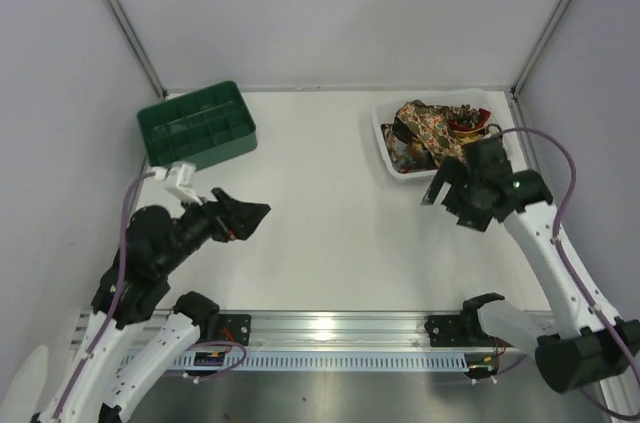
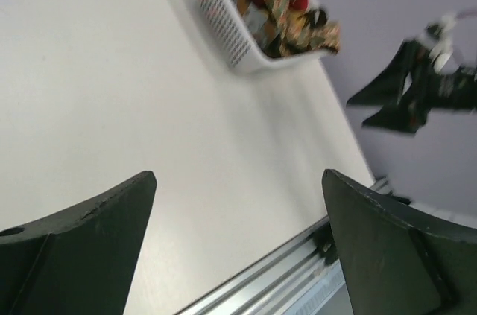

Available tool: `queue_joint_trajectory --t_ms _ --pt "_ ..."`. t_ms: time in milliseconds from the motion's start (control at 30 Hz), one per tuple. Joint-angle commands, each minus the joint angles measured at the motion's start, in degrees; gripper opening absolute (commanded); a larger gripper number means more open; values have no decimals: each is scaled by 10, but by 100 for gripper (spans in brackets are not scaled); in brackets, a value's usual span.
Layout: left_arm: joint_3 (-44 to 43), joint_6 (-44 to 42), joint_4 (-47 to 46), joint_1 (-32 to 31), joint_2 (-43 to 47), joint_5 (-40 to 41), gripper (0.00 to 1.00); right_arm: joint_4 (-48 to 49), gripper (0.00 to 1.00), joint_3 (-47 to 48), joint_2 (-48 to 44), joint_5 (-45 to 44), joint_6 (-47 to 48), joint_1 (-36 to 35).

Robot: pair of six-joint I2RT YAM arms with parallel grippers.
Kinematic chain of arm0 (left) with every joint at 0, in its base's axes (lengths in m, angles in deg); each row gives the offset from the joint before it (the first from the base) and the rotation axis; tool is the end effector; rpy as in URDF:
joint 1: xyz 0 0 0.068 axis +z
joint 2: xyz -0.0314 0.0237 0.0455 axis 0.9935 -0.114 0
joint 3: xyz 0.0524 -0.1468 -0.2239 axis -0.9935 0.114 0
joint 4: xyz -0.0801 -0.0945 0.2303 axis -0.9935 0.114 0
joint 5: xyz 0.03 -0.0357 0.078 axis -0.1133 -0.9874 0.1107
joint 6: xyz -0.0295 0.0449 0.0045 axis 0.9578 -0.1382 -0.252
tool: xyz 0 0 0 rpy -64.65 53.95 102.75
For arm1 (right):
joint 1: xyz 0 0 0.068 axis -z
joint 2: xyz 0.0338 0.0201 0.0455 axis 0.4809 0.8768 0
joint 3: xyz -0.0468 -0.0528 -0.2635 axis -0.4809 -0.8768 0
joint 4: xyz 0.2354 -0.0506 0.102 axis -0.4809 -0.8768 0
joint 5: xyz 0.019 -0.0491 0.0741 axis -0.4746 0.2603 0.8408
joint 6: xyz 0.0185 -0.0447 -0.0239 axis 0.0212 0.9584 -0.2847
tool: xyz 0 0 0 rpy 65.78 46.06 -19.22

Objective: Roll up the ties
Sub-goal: Grab a tie with the right arm

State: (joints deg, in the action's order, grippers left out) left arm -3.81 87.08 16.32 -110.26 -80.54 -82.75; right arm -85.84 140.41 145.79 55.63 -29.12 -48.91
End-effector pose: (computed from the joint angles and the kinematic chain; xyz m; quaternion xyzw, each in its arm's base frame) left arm 0.0733 -0.0422 0.3499 -0.0257 0.7618 -0.3830 0.5218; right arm 0.1708 0.0610 0.3267 0.1861 0.9439 0.1208 0.2445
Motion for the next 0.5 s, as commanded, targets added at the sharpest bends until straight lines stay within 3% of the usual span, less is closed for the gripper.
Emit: queue_joint_trajectory --t_ms 0,33,100,167,367,467 --pt "-61 -72 49 4 -93 -82 100 3 100 80 97 75 167 126" --pt "-67 -78 48 4 -121 -101 100 4 100 101 124 74 172 190" --pt "-75 -71 56 4 -137 -109 100 21 98 158 192 84 159 244" --pt "-68 -71 50 4 -138 -126 100 41 90 184 223 99 135 295" --pt "-33 -82 57 4 -104 -124 100 131 81 172 241 114 51 355" --pt "-18 -90 72 4 -86 -108 100 173 79 180 268 134 39 321"
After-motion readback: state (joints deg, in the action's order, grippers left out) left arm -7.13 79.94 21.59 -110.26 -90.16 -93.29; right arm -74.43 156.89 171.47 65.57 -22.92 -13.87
